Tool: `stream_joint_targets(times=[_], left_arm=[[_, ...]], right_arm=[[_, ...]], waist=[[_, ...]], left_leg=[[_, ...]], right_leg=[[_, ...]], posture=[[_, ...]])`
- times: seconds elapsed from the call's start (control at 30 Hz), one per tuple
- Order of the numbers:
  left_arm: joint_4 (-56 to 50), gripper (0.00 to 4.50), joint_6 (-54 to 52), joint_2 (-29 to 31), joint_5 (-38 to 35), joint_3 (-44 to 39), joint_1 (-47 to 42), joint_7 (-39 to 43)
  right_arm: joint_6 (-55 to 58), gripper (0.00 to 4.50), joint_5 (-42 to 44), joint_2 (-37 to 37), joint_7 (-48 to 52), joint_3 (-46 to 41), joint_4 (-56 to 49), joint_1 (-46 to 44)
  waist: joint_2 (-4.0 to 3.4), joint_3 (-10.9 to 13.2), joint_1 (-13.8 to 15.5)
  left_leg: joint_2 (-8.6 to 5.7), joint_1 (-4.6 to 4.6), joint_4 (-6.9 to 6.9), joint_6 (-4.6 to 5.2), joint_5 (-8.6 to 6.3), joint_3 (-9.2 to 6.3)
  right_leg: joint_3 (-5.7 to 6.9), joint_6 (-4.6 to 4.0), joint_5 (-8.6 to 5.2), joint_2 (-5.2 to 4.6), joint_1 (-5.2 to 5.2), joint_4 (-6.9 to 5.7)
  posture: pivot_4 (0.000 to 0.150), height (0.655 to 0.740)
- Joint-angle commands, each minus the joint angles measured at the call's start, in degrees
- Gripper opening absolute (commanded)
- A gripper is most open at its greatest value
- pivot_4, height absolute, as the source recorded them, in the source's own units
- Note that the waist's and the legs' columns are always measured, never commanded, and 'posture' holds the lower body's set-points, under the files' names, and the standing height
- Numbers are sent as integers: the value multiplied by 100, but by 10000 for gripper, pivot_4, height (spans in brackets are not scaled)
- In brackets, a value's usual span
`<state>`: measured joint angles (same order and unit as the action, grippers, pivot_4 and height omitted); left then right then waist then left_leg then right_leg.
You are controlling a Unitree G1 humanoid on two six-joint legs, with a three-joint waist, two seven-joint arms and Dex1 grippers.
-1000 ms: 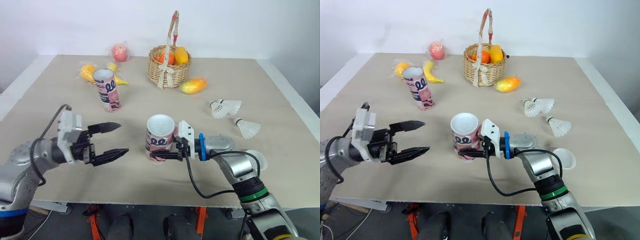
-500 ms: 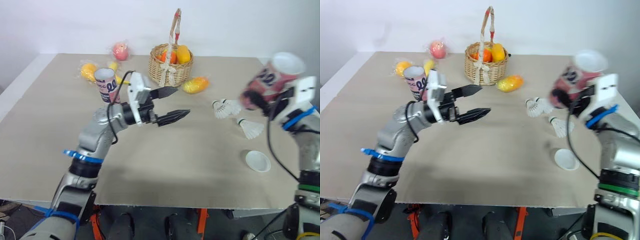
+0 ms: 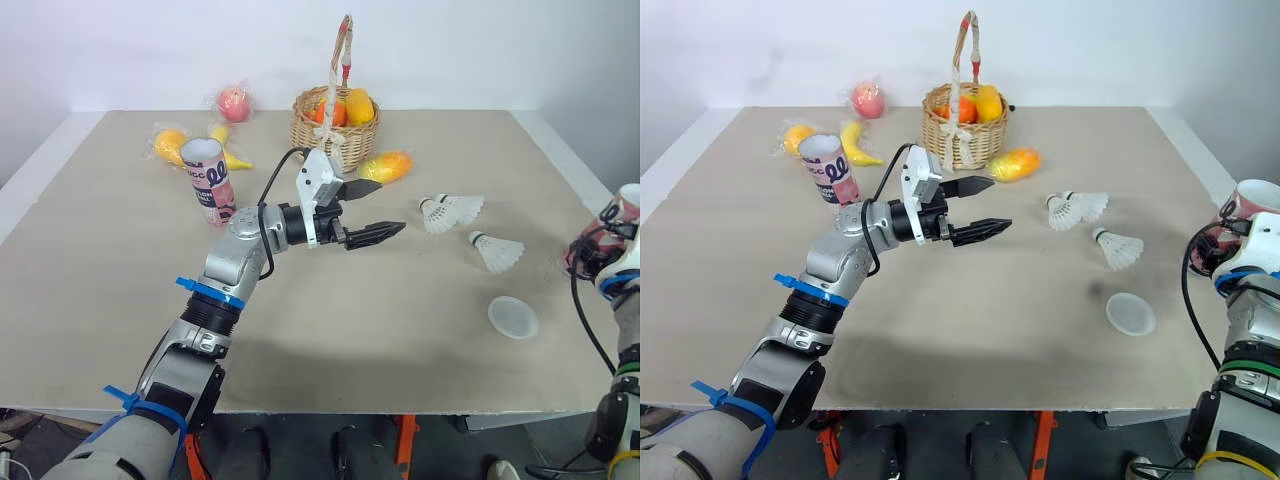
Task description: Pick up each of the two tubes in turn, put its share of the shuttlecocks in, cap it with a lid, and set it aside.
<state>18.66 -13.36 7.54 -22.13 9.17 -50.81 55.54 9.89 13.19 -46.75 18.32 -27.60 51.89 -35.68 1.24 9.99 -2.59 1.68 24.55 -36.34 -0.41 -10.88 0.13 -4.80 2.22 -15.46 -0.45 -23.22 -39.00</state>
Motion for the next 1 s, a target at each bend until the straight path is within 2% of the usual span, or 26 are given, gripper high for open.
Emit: stream_joint_targets(times=[0.03, 0.07, 0.3, 0.77, 0.87, 1.0], left_arm=[[-254, 45000, 83, 45, 46, -64, 70, 30], [-300, 45000, 71, 64, 48, -68, 110, 36], [-594, 45000, -146, 130, -67, -155, 292, 39], [-878, 45000, -292, 167, -202, -210, 501, 23], [-1104, 45000, -471, 326, -273, -255, 678, 38], [-1585, 45000, -862, 932, -220, -418, 1155, -144]], right_arm=[[-164, 41814, 155, -15, 198, -82, 111, -9], [-176, 44044, 105, -40, 178, -36, 117, 1], [-23, 44044, 222, -213, 627, -57, 3, 381], [583, 44044, 425, -334, 1509, -47, -1565, 1678], [768, 44044, 552, -440, 2141, -2, -2147, 2250], [1190, 44044, 1267, -744, 2988, -491, -3238, 2728]], waist=[[-1, 0, -1], [-2, 0, -2], [-4, 0, 0], [-8, -3, -5], [-9, -3, -3], [-21, -6, -28]], left_leg=[[-1, -1, 0, 0, 0, 0], [-1, -2, 0, 0, 0, 0], [-1, -2, 0, -1, 1, -1], [-2, -11, -6, -3, 5, -2], [-2, -14, -6, -3, 5, -3], [1, -21, -4, -2, 4, 0]], right_leg=[[0, 1, 0, 0, 1, 0], [-1, 2, 1, 0, 2, 0], [-2, 6, 3, 0, 3, 0], [-5, 22, 5, 2, 13, 0], [-4, 27, 2, 2, 17, 0], [-9, 46, -10, 4, 19, 0]], posture=[[1500, 7400], [1500, 7400], [1500, 7400], [1500, 7400], [1500, 7400], [1500, 7400]])
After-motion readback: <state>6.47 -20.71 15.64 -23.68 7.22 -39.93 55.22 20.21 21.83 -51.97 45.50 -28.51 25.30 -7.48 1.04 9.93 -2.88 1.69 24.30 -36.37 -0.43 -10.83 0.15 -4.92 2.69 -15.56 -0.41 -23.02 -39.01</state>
